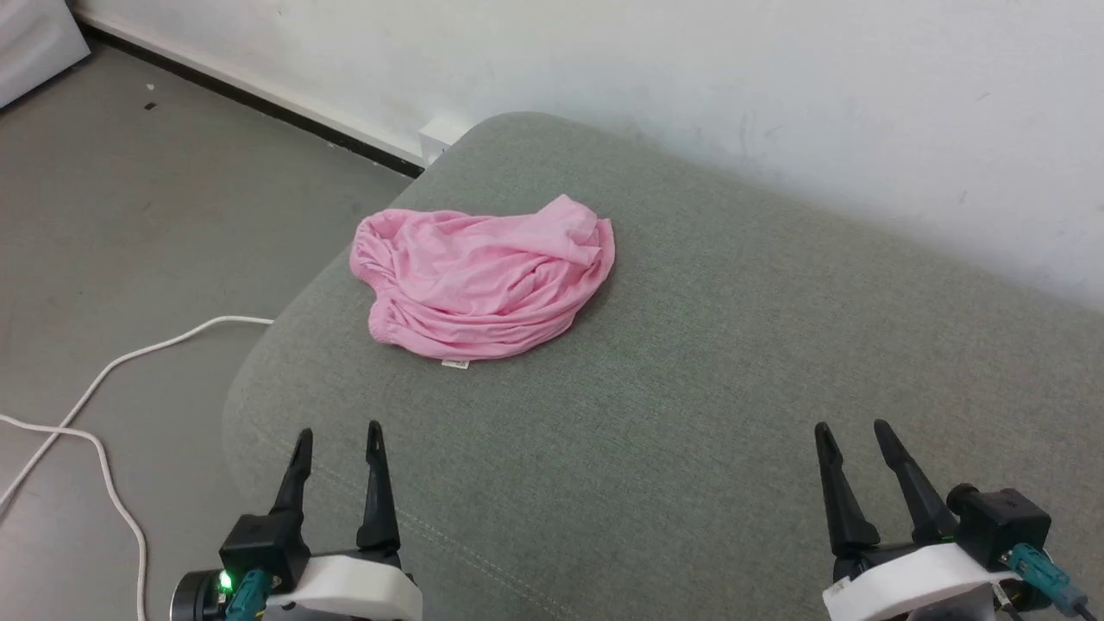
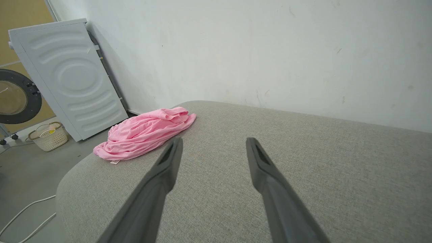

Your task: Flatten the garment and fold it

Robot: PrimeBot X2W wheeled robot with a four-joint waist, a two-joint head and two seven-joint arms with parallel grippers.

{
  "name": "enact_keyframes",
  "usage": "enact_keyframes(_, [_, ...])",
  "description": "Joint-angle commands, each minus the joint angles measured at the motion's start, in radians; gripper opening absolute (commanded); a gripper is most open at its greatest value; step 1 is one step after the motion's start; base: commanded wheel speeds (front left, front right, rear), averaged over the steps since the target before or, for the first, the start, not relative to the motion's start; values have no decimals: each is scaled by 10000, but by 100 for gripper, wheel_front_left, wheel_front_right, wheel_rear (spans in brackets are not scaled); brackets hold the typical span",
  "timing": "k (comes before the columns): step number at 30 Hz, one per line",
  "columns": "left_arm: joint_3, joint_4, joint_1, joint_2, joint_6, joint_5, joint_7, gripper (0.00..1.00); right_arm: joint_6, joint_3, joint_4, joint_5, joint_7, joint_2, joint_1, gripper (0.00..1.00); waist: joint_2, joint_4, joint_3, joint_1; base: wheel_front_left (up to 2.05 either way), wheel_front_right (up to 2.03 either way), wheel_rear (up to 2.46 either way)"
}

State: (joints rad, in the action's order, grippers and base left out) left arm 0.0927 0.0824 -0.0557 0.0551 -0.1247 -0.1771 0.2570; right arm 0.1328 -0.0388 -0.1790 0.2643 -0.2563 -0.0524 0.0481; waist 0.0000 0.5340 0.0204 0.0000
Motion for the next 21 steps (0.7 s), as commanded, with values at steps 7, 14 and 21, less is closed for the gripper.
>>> enact_keyframes(7, [7,184,162,-38,170,7,47,100,-21,0,13,15,-55,22,101,100,0,-24,-40,0,0,0,0])
enact_keyframes(14, [-426,966,1702,252,711,-225,47,100,-21,-3,94,-167,-55,22,-80,100,0,-257,-396,0,0,0,0])
enact_keyframes(21, [-980,2679,4469,670,1491,-1449,-1100,100,-21,319,297,-748,-55,22,-472,100,0,-951,-1478,0,0,0,0])
